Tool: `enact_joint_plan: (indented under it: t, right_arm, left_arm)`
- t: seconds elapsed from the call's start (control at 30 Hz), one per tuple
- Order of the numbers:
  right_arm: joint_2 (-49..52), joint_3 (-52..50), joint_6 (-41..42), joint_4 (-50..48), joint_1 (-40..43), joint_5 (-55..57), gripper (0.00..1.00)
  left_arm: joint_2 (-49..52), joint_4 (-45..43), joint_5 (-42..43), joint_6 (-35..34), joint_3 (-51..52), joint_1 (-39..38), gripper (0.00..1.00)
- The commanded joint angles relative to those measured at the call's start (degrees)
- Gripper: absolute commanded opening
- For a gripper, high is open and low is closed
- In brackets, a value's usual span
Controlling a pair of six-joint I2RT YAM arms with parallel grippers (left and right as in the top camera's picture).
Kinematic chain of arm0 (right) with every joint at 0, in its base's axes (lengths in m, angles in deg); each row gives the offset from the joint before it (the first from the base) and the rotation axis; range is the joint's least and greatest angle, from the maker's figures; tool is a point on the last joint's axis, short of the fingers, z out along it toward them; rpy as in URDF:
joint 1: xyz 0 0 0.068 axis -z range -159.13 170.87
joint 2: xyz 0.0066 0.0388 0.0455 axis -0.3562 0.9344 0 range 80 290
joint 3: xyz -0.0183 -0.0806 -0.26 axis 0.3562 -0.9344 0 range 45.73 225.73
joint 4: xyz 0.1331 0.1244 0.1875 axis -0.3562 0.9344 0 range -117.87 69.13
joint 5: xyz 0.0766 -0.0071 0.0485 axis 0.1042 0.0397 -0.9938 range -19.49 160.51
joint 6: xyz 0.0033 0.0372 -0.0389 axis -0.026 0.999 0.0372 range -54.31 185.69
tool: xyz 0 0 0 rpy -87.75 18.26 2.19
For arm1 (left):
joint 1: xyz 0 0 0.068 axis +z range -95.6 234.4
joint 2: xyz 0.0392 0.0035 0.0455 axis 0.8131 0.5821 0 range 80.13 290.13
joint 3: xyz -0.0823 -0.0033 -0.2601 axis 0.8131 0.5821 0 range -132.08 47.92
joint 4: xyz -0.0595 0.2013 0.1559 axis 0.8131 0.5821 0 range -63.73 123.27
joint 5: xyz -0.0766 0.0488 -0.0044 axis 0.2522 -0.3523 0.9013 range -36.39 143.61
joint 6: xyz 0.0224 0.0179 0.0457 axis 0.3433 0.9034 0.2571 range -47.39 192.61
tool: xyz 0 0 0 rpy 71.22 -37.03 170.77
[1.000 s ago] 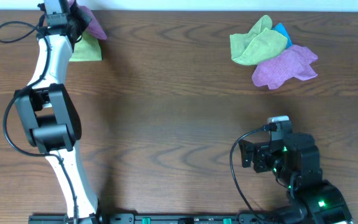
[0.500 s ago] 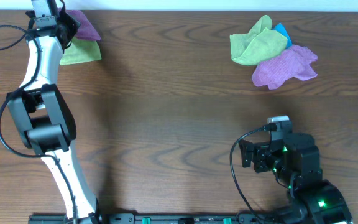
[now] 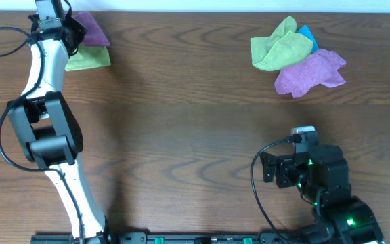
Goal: Fold the cloth
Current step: 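Lower the purple towel onto the green towel and adjust with left gripper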
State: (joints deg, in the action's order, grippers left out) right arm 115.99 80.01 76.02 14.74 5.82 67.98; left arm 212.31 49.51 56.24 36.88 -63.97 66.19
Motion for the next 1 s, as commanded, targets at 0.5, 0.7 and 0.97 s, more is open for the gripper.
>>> enact_joint_plan:
  t: [0.5, 0.7, 0.97]
  right_arm:
    - [-0.04, -0.28, 0.98, 0.07, 0.5, 0.81, 0.99]
    - [-0.04, -0.28, 0.98, 0.07, 0.5, 0.81, 0.99]
    - [-0.04, -0.28, 0.98, 0.07, 0.5, 0.81, 0.99]
  left_arm:
    - [0.59, 6.32, -3.28, 1.05, -1.09, 2.91, 0.09]
    - [0.59, 6.34, -3.28, 1.07, -1.09, 2.99, 0.29]
    - [0.59, 6.84, -3.26, 1.07, -1.09, 2.99, 0.96]
